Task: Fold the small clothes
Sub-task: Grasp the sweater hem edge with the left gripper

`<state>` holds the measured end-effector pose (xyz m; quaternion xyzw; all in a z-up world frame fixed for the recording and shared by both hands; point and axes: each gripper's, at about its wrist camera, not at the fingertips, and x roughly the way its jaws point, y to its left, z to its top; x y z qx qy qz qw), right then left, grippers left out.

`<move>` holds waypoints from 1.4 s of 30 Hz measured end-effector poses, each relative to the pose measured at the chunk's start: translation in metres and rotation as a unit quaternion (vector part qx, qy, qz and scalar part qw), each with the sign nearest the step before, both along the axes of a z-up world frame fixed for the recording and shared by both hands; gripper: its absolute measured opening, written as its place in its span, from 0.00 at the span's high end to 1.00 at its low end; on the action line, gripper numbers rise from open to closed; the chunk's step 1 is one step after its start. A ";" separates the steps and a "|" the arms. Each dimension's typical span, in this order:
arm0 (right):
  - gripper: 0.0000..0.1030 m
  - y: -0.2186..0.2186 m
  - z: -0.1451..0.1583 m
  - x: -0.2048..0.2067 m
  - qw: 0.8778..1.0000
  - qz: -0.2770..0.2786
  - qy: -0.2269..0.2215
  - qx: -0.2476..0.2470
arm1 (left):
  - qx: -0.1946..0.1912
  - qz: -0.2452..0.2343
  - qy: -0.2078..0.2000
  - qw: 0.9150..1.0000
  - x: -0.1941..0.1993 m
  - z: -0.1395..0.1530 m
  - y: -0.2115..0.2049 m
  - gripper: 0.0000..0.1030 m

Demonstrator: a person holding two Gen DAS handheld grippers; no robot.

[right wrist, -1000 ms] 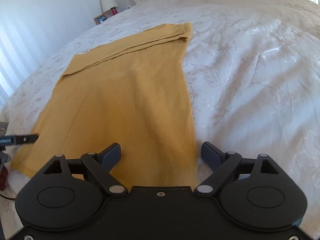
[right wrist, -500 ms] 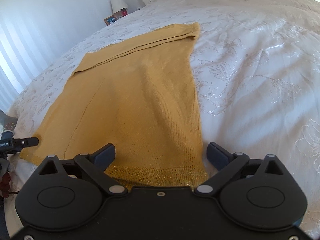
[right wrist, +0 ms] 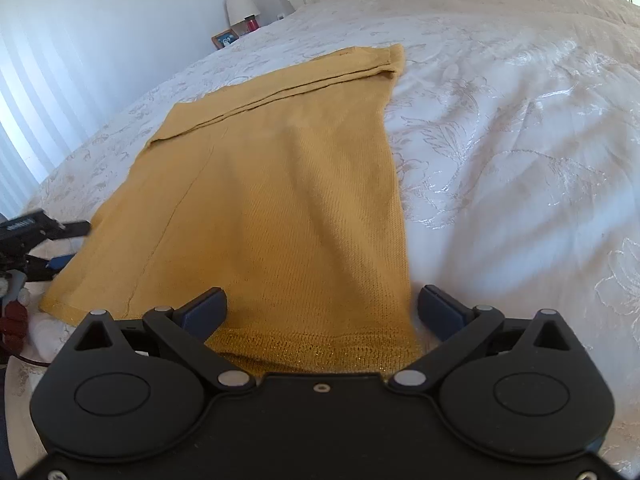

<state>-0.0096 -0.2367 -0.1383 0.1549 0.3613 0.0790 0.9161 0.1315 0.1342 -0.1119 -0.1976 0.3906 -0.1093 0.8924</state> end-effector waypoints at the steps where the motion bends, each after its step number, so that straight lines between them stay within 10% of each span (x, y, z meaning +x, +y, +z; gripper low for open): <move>1: 0.01 0.000 0.000 0.000 1.000 0.000 0.000 0.000 | 0.004 0.006 0.006 1.000 -0.001 -0.001 0.000 0.81; 4: 0.01 0.001 0.000 0.000 1.000 0.001 0.000 -0.002 | -0.024 0.018 0.019 0.999 -0.004 -0.006 0.007 0.92; 9: 0.01 -0.003 0.004 0.001 1.000 0.001 0.007 0.009 | 0.068 0.008 -0.025 0.997 -0.019 0.016 0.007 0.93; 18: 0.02 -0.031 0.020 0.017 0.997 -0.037 0.002 0.062 | 0.076 0.025 0.007 0.997 -0.021 0.005 0.021 0.95; 21: 0.24 -0.041 0.021 0.038 0.998 -0.035 0.004 0.053 | 0.065 0.020 0.007 0.998 -0.021 -0.001 0.027 0.95; 34: 0.59 -0.043 0.011 0.103 0.999 -0.030 0.024 0.022 | 0.023 0.016 -0.011 1.000 -0.022 -0.012 0.037 0.93; 37: 0.88 -0.029 0.015 0.102 1.000 -0.001 0.022 -0.017 | 0.033 0.012 -0.015 0.999 -0.022 -0.011 0.035 0.93; 42: 0.95 -0.027 0.020 0.098 0.993 -0.034 0.021 -0.111 | 0.037 0.010 -0.015 0.999 -0.022 -0.011 0.035 0.93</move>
